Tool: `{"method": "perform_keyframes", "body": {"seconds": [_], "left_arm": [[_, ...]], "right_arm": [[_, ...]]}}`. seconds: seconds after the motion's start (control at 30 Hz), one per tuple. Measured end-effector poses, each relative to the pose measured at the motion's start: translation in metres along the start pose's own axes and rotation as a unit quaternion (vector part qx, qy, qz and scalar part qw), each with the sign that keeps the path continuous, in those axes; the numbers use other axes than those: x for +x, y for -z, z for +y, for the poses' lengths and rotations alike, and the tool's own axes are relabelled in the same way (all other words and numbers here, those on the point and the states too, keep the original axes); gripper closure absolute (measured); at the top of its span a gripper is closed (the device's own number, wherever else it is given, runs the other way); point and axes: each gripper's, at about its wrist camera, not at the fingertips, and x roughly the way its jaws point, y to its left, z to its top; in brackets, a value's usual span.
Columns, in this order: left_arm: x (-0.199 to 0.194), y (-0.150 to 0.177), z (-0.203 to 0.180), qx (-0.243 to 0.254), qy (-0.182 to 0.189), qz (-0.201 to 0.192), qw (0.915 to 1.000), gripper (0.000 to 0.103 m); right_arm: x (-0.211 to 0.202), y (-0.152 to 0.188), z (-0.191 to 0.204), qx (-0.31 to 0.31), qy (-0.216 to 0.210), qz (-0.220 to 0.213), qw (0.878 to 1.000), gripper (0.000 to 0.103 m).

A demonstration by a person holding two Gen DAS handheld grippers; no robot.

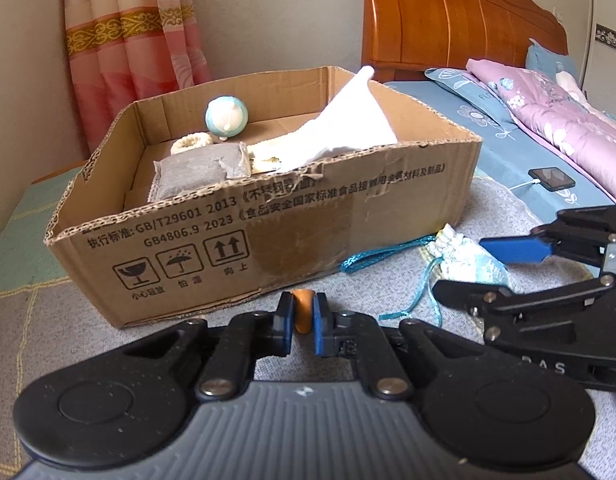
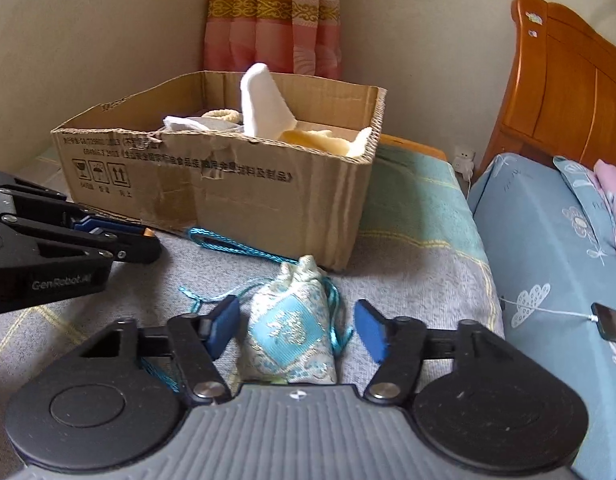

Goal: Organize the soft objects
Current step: 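Close the left gripper on the orange bead while the right gripper grasps the sachet, then carry the sachet and bead into the box and open both grippers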

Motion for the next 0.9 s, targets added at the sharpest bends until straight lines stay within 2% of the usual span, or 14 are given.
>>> {"method": "perform_keyframes", "body": {"seconds": [0.03, 0.3, 0.57, 0.73, 0.8, 0.9], "left_arm": [[0.0, 0.0, 0.0, 0.002, 0.002, 0.0, 1.0, 0.095], [-0.005, 0.001, 0.003, 0.02, 0.021, 0.004, 0.9996, 0.095], [-0.028, -0.001, 0.01, 0.031, 0.053, 0.01, 0.998, 0.095], [-0.047, -0.006, 0.012, 0.054, 0.058, -0.006, 0.9969, 0.094], [-0.044, -0.007, 0.01, 0.055, 0.06, -0.006, 0.9966, 0.09], [-0.027, -0.006, 0.008, 0.051, 0.054, -0.004, 0.9972, 0.09]], "right_arm": [[0.0, 0.0, 0.0, 0.0, 0.0, 0.001, 1.0, 0.056], [-0.007, -0.002, 0.004, -0.006, 0.015, 0.005, 1.0, 0.069], [-0.033, -0.006, 0.002, -0.017, 0.018, -0.007, 1.0, 0.072], [-0.053, -0.01, 0.0, -0.025, 0.01, -0.021, 0.999, 0.072], [-0.057, -0.01, 0.0, -0.024, 0.01, -0.022, 0.999, 0.072], [-0.059, -0.01, 0.001, -0.021, 0.01, -0.025, 0.999, 0.072]]}}
